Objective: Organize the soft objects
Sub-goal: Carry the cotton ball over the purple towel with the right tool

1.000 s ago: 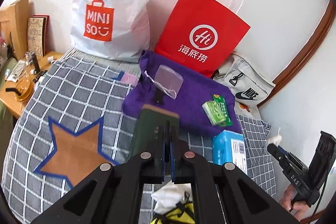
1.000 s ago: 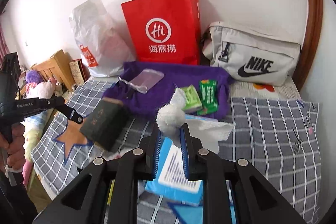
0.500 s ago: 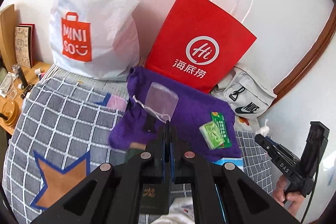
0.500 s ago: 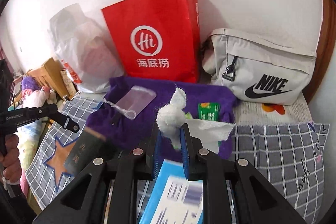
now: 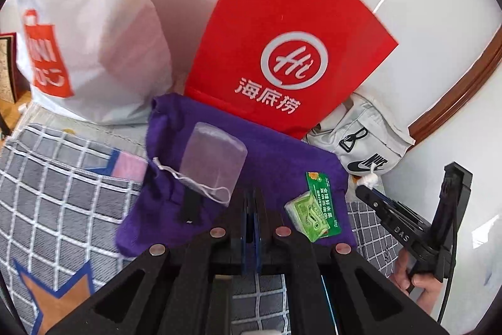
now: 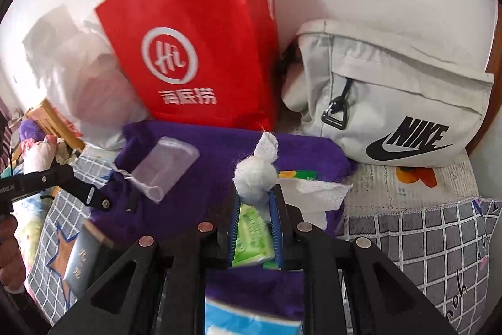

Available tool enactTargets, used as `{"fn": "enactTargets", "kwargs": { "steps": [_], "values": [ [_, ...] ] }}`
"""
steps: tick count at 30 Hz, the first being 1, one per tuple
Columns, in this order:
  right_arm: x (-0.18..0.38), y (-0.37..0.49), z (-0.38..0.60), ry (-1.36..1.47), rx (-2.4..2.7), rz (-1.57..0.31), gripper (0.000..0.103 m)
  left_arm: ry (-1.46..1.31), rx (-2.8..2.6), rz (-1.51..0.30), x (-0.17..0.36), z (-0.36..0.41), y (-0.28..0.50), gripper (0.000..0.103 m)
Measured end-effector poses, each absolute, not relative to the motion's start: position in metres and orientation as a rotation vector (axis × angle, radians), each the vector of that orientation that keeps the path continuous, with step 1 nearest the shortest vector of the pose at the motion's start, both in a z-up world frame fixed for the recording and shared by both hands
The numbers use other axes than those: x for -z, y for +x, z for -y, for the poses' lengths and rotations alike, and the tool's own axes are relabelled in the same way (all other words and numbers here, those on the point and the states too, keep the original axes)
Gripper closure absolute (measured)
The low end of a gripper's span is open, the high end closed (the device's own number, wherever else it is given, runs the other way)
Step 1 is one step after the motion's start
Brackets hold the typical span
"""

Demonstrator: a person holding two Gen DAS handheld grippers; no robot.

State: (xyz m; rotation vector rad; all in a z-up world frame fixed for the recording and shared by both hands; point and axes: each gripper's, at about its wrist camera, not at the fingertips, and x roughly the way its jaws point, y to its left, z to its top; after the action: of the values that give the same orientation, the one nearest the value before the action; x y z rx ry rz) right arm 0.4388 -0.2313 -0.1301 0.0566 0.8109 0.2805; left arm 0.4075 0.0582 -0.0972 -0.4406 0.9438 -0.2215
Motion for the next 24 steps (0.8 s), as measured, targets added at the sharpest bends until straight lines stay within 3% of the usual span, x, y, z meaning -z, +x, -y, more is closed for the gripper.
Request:
{"fn": "enactTargets", "kwargs": {
  "steps": [21,24],
  "values": [
    [0.19,0.485,0.216,0.032,-0.287,-0.945,0.082,-0.504,0.236,-1.096,0.167,-0.069,0.445,0.099],
    [0.193,0.486,0.211,0.039,-0.306,-0.952,0.077,-0.505,0.228,-1.122,0.173,-0.072,0.448,0.099]
  ]
}}
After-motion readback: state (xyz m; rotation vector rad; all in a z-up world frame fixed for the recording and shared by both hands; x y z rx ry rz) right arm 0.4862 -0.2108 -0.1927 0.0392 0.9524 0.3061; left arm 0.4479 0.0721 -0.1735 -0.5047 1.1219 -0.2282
